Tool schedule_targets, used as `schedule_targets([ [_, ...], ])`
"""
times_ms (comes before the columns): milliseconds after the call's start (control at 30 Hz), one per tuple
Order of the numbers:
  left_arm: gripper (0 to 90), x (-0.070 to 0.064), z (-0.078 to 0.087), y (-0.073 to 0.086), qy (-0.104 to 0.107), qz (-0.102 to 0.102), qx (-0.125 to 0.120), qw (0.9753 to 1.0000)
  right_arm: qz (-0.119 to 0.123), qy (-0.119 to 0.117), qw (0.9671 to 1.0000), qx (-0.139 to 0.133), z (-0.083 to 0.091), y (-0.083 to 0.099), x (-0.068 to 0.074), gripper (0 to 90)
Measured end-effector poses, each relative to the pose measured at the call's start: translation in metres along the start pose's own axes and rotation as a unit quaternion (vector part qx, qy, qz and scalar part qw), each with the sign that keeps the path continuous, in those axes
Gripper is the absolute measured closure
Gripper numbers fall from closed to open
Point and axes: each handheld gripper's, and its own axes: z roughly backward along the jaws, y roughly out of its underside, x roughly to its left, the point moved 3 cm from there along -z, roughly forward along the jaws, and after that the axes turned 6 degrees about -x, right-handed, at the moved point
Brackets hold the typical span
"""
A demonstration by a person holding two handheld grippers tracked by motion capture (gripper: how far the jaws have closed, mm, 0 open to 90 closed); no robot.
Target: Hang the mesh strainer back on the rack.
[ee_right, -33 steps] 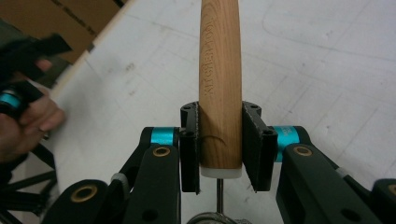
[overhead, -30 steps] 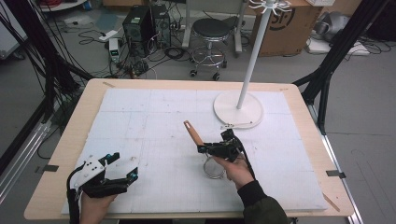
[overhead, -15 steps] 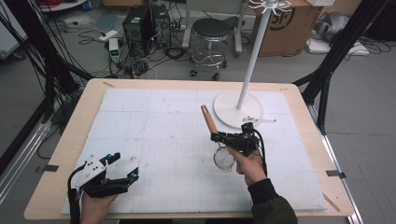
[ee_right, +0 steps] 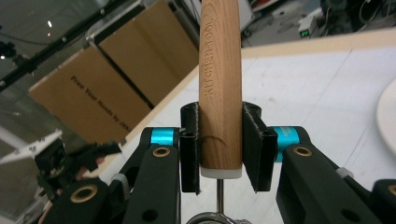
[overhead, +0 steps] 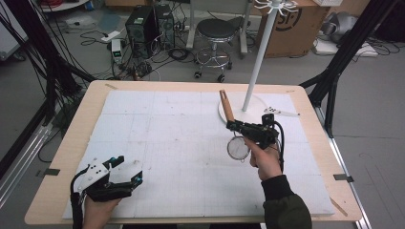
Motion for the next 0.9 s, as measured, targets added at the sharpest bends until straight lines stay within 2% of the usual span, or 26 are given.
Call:
schedule_targets([
  [200, 11.5, -0.001, -0.004, 0.0, 0.007, 0.002, -0.001, 1.0, 0.02, 0.009, 0.9989, -0.041, 0.006, -0.022, 0.005, 71.0],
  [400, 11.5, -0.002, -0.004, 0.0, 0.009, 0.003, -0.001, 1.0, 0.038, 0.011, 0.9973, -0.062, 0.009, -0.039, 0.01, 71.0],
  [600, 11.5, -0.001, -0.001, -0.001, 0.009, 0.004, -0.003, 1.0, 0.044, 0.012, 0.9951, -0.088, 0.013, -0.055, 0.014, 71.0],
  [767, 11.5, -0.001, -0.004, 0.0, 0.013, 0.006, 0.0, 0.9999, 0.049, 0.013, 0.9919, -0.116, 0.014, -0.069, 0.01, 71.1],
  [900, 11.5, -0.001, -0.005, 0.0, 0.018, 0.011, -0.002, 0.9998, 0.042, 0.014, 0.9906, -0.13, 0.013, -0.082, 0.004, 71.1],
])
